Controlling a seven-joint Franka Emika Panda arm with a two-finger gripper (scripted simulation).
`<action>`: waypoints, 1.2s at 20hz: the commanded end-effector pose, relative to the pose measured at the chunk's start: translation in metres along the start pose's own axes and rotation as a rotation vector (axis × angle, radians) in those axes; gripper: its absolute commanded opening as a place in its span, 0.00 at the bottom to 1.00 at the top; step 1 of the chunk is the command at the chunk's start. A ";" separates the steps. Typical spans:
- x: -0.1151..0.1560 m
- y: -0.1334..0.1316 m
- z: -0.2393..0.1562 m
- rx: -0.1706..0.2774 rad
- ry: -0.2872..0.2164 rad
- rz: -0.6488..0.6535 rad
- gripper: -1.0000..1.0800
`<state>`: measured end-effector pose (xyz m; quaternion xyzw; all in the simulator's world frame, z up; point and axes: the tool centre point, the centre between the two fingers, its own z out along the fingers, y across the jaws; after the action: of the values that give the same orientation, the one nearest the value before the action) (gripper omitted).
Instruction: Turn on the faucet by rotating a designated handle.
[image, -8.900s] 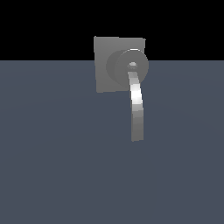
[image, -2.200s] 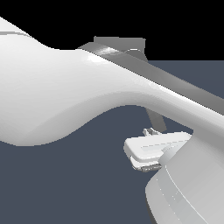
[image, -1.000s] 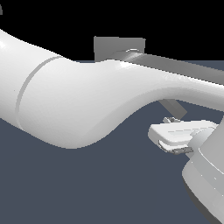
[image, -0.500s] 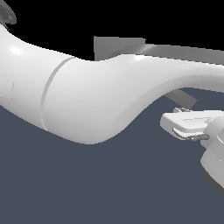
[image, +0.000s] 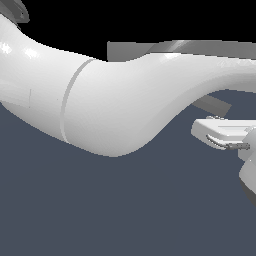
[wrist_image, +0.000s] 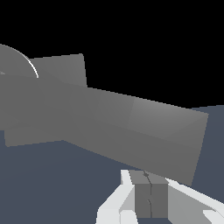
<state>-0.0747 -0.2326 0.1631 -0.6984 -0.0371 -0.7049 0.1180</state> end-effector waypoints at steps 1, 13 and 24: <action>0.016 0.001 0.002 -0.001 0.017 0.003 0.00; 0.069 0.006 0.004 0.010 -0.001 -0.025 0.00; 0.116 0.009 0.007 0.021 -0.017 -0.049 0.00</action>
<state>-0.0691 -0.2537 0.2663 -0.6973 -0.0591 -0.7063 0.1068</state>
